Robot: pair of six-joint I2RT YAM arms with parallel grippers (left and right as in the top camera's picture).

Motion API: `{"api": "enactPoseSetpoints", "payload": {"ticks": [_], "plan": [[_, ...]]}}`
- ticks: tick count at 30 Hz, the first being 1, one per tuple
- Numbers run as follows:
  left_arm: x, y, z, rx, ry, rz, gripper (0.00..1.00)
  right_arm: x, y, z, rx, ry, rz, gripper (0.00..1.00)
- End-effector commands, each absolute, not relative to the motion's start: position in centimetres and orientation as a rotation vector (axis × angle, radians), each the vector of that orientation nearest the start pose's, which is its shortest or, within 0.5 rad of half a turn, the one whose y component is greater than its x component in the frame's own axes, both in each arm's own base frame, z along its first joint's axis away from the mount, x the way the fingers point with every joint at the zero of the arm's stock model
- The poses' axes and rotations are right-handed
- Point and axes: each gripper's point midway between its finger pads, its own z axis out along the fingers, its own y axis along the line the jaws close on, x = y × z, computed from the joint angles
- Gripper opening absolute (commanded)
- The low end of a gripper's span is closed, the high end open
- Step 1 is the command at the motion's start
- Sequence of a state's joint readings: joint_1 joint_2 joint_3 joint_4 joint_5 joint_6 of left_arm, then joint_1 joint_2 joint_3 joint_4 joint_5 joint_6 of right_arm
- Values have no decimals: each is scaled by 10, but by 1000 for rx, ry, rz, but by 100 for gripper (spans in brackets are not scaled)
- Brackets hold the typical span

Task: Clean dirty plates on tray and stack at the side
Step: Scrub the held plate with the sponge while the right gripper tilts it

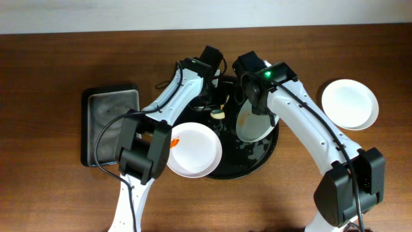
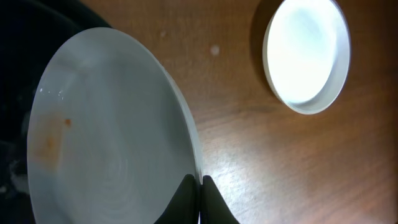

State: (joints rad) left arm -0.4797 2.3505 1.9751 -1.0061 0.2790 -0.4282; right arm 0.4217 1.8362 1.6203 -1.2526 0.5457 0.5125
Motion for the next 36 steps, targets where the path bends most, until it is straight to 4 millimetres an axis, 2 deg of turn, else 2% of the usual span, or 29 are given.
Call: {"api": "enactPoseSetpoints", "payload": {"ticks": [1, 2, 4, 8, 11, 12, 14, 16, 19, 23, 27, 30, 33, 36], "plan": [[432, -263, 36, 78, 3037, -502, 0, 389, 63, 174, -17, 2647, -722, 4], [432, -262, 36, 93, 3037, -504, 0, 393, 65, 174, -120, 2644, -736, 4], [431, -262, 36, 96, 3039, -503, 0, 395, 66, 177, -191, 2636, -742, 4], [431, -262, 36, 107, 3038, -502, 1, 395, 68, 204, -258, 2578, -714, 5], [431, -263, 37, 111, 3038, -509, 1, 390, 82, 211, -382, 2554, -715, 6], [428, -271, 39, 160, 3034, -583, 1, 389, 86, 209, -391, 2556, -712, 6], [420, -298, 53, 310, 2984, -842, 0, 386, 86, 200, -309, 2589, -691, 5], [416, -306, 58, 356, 2966, -935, 0, 384, 88, 182, -250, 2638, -678, 4], [415, -314, 64, 387, 2934, -1013, 0, 384, 91, 162, -47, 2675, -645, 4], [417, -301, 61, 345, 2963, -987, 0, 377, 88, 152, 1, 2729, -619, 4], [405, -313, 65, 375, 2975, -1059, 0, 380, 92, 134, 6, 2765, -622, 4], [371, -334, 42, 464, 3038, -1043, 0, 380, 92, 134, 6, 2762, -627, 4], [360, -325, 18, 390, 3107, -995, 0, 380, 92, 134, 6, 2762, -628, 4], [363, -315, 1, 325, 3133, -878, 0, 380, 92, 134, 6, 2762, -628, 4]]}}
